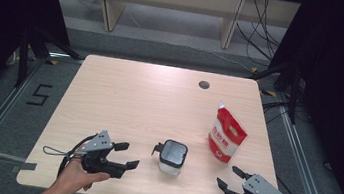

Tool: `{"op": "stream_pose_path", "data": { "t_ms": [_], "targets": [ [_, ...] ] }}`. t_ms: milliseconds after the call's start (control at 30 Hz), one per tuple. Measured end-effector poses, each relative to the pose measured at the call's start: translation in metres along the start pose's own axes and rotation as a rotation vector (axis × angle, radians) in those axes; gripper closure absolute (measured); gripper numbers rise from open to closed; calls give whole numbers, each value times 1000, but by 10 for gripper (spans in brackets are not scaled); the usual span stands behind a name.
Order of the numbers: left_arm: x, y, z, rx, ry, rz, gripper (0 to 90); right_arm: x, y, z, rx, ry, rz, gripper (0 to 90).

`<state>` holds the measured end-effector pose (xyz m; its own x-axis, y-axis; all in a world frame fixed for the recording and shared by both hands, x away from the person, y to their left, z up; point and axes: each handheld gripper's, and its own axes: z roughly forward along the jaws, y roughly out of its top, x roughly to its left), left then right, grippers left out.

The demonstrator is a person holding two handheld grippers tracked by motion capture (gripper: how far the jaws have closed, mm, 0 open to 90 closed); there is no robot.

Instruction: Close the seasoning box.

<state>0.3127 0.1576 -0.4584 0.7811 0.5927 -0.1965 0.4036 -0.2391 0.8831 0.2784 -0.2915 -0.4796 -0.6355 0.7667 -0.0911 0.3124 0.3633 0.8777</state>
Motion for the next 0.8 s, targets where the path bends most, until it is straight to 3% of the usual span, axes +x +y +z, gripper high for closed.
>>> {"op": "stream_pose_path", "data": {
  "t_ms": [233,267,367,433,467,533,633,667,733,800],
  "targets": [
    [-2,-22,-11,29,12,4,265,0,0,0,-9,-2,-11,339],
    [-3,-25,-11,30,8,-12,264,1,0,0,-1,3,-2,336],
    [-6,-33,-14,48,23,-3,262,3,-1,2,18,19,22,329],
    [-6,-39,-13,68,28,25,260,3,-2,3,32,34,33,323],
    [-7,-42,-13,82,38,22,260,6,-2,3,51,34,59,322],
    [-7,-47,-11,111,45,31,260,4,-3,5,53,41,27,320],
    [-9,-48,-5,116,32,51,260,9,-3,6,82,60,64,315],
    [-10,-48,-6,117,31,51,260,8,-3,7,72,60,42,314],
    [-9,-46,-9,121,41,81,260,9,-3,7,79,69,55,312],
    [-9,-45,-10,104,38,67,260,10,-3,9,83,83,48,309]
  ]
}}
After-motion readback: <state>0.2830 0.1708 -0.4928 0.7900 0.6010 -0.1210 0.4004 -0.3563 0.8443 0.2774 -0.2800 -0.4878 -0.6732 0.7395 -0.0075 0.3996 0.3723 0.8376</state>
